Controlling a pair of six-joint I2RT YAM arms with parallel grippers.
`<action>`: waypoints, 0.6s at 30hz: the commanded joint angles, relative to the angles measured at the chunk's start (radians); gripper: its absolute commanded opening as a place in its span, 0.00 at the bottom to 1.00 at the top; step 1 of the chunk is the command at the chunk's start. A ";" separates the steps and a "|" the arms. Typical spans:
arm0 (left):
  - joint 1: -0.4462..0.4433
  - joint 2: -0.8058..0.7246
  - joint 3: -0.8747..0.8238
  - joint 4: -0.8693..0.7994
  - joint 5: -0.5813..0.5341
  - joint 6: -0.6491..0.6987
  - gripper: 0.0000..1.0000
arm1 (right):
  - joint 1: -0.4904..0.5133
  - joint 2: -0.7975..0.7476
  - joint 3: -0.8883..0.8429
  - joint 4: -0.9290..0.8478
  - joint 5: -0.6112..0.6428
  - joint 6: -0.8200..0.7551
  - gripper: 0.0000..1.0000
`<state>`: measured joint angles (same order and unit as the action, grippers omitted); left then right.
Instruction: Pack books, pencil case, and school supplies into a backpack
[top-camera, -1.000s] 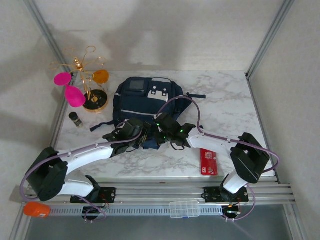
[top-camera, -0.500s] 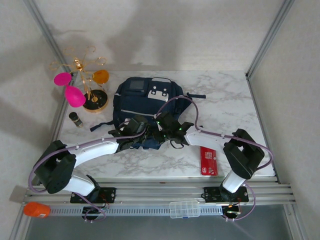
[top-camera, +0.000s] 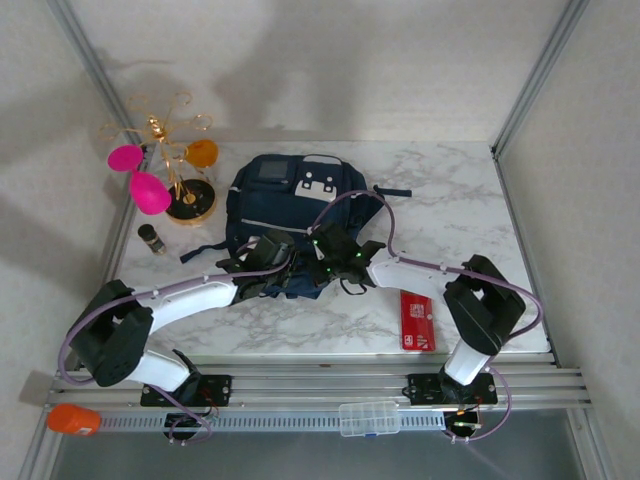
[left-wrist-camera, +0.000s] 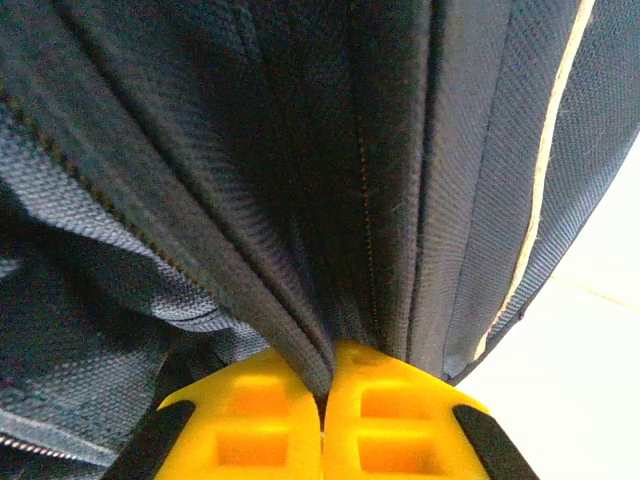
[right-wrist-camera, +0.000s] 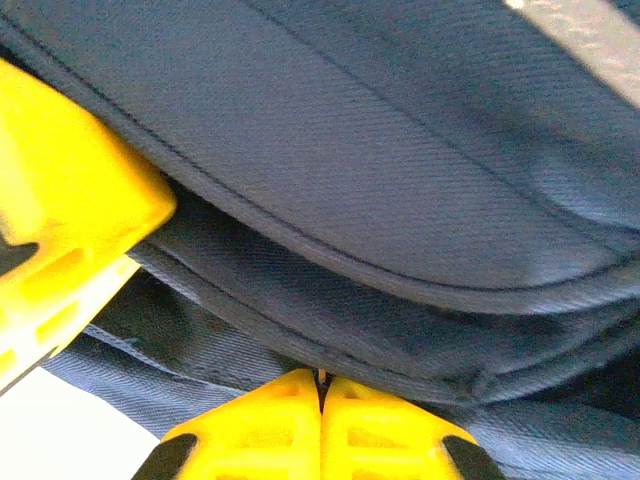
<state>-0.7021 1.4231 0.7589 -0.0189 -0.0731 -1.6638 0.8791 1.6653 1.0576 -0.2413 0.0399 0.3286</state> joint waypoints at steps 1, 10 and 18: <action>0.053 -0.072 -0.050 -0.071 -0.088 0.046 0.00 | -0.042 -0.083 -0.012 -0.109 0.124 0.032 0.00; 0.183 -0.254 -0.134 -0.145 0.019 0.263 0.00 | -0.178 -0.165 -0.103 -0.185 0.183 0.146 0.00; 0.262 -0.289 -0.114 -0.230 0.058 0.389 0.00 | -0.308 -0.085 -0.013 -0.145 0.211 0.138 0.00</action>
<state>-0.5125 1.1656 0.6487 -0.0917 0.1398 -1.3586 0.6865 1.5436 1.0241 -0.2539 0.0235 0.4385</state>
